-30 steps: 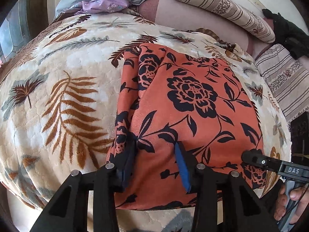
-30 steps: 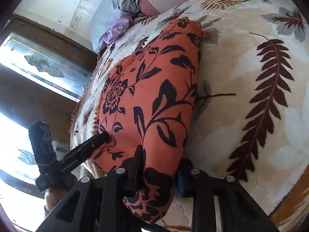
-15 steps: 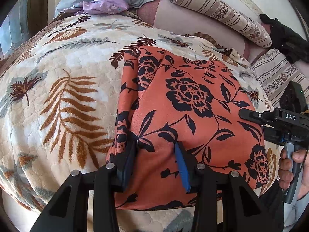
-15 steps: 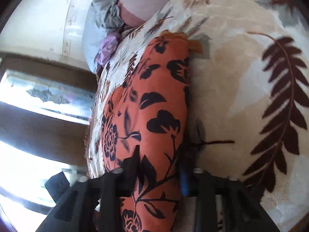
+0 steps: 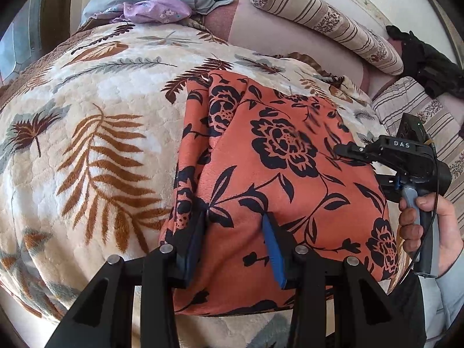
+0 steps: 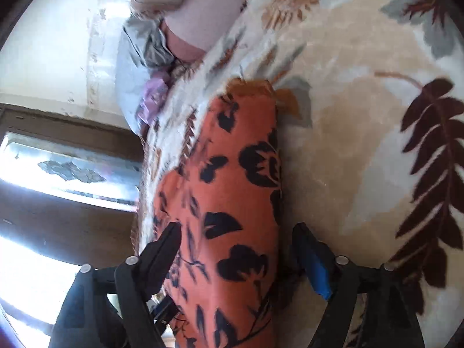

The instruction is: Fold small clothes

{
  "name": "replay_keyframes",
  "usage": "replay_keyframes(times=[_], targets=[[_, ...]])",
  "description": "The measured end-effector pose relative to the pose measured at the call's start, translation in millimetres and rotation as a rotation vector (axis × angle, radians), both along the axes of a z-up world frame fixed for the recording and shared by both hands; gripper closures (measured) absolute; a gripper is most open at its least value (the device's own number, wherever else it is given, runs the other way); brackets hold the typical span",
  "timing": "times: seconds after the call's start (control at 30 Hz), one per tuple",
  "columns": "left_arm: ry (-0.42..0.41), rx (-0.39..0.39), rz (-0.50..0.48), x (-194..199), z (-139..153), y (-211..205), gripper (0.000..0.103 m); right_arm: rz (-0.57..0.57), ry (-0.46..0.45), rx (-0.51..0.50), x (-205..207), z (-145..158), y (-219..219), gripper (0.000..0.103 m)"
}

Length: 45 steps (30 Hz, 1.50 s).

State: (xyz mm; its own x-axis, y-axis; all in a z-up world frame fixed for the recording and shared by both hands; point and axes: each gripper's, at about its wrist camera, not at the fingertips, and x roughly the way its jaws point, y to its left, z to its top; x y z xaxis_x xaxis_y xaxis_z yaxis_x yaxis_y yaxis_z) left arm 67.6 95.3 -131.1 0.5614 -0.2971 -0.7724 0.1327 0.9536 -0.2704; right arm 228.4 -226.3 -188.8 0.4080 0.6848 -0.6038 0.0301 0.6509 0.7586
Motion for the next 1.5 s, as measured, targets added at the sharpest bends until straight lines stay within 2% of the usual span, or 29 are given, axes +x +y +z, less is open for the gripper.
replay_keyframes(times=[0.1, 0.17, 0.2, 0.23, 0.27, 0.33, 0.37, 0.43, 0.53, 0.57, 0.6, 0.67, 0.73, 0.8, 0.83, 0.87, 0.9, 0.93, 1.0, 1.03, 1.07, 1.1, 1.17, 1.37, 1.5], targets=[[0.007, -0.067, 0.020, 0.2, 9.4, 11.1, 0.060, 0.025, -0.116, -0.170, -11.8, 37.0, 12.4, 0.068], [-0.006, -0.160, 0.065, -4.6, 22.3, 27.8, 0.060, 0.025, -0.118, -0.277, -16.0, 45.2, 12.6, 0.057], [-0.029, -0.202, 0.084, -10.3, 29.8, 37.4, 0.060, 0.017, -0.121, -0.305, -24.8, 48.5, 10.3, 0.041], [-0.049, -0.234, 0.097, -16.5, 34.3, 45.8, 0.060, -0.005, -0.155, -0.309, -32.9, 56.5, 6.9, 0.040], [-0.031, -0.228, 0.103, -19.8, 32.0, 50.2, 0.060, -0.032, -0.192, -0.300, -44.8, 65.9, 6.1, 0.040], [0.135, -0.168, 0.085, -14.0, 1.6, 49.4, 0.079, -0.071, -0.254, -0.231, -62.6, 81.6, -0.3, 0.037], [0.188, -0.187, 0.079, -12.2, -15.2, 52.8, 0.081, -0.066, -0.276, -0.183, -67.7, 88.1, 6.1, 0.036], [0.170, -0.244, 0.097, -16.6, -11.0, 63.9, 0.081, -0.020, -0.305, -0.136, -77.7, 93.6, 23.5, 0.035], [0.113, -0.249, 0.086, -10.9, 21.8, 65.4, 0.082, 0.032, -0.294, -0.180, -88.5, 84.9, 44.7, 0.035], [0.100, -0.263, 0.053, -3.2, 31.5, 64.1, 0.072, 0.036, -0.294, -0.186, -93.0, 80.9, 46.3, 0.035], [0.095, -0.284, 0.020, 7.7, 39.1, 62.2, 0.051, 0.031, -0.291, -0.189, -96.4, 76.7, 46.0, 0.035], [0.067, -0.303, -0.011, 34.0, 50.8, 56.7, 0.035, 0.005, -0.291, -0.164, -101.2, 72.2, 38.8, 0.034], [0.079, -0.321, -0.022, 66.0, 49.6, 52.1, 0.035, -0.014, -0.277, -0.151, -93.4, 69.0, 33.1, 0.032], [0.145, -0.350, -0.009, 97.2, 28.6, 49.4, 0.035, -0.030, -0.257, -0.162, -86.1, 67.7, 26.7, 0.028], [0.197, -0.316, 0.024, 106.9, 14.8, 49.4, 0.040, -0.035, -0.239, -0.157, -80.4, 64.5, 23.5, 0.025], [0.260, -0.248, 0.039, 115.1, -1.9, 43.2, 0.071, -0.043, -0.209, -0.140, -73.3, 58.5, 18.8, 0.025], [0.287, -0.240, 0.032, 118.0, -15.7, 41.2, 0.075, -0.053, -0.179, -0.124, -69.0, 52.1, 14.4, 0.025], [0.260, -0.262, 0.048, 114.1, -16.0, 43.8, 0.075, -0.045, -0.140, -0.108, -61.6, 42.5, 13.5, 0.025], [0.198, -0.217, 0.049, 103.3, -1.9, 39.2, 0.076, 0.003, -0.086, -0.133, -51.3, 26.7, 19.1, 0.025], [0.157, -0.165, 0.038, 97.0, 5.7, 33.2, 0.076, 0.006, -0.083, -0.160, -50.4, 21.8, 21.2, 0.025], [0.127, -0.108, 0.029, 91.4, 11.0, 27.7, 0.071, 0.001, -0.084, -0.147, -50.8, 18.1, 21.1, 0.025], [0.113, -0.053, 0.030, 87.5, 15.5, 23.7, 0.053, -0.017, -0.088, -0.128, -52.2, 16.7, 19.3, 0.025], [0.061, -0.024, 0.040, 76.9, 24.9, 21.4, 0.040, -0.036, -0.087, -0.102, -54.7, 17.3, 16.1, 0.025], [-0.040, 0.064, 0.066, 46.8, 41.4, 20.9, 0.040, -0.041, -0.098, -0.095, -72.9, 23.5, 15.0, 0.025], [-0.056, 0.099, 0.079, 30.9, 46.0, 20.2, 0.039, -0.042, -0.101, -0.088, -87.5, 27.4, 14.7, 0.025]])
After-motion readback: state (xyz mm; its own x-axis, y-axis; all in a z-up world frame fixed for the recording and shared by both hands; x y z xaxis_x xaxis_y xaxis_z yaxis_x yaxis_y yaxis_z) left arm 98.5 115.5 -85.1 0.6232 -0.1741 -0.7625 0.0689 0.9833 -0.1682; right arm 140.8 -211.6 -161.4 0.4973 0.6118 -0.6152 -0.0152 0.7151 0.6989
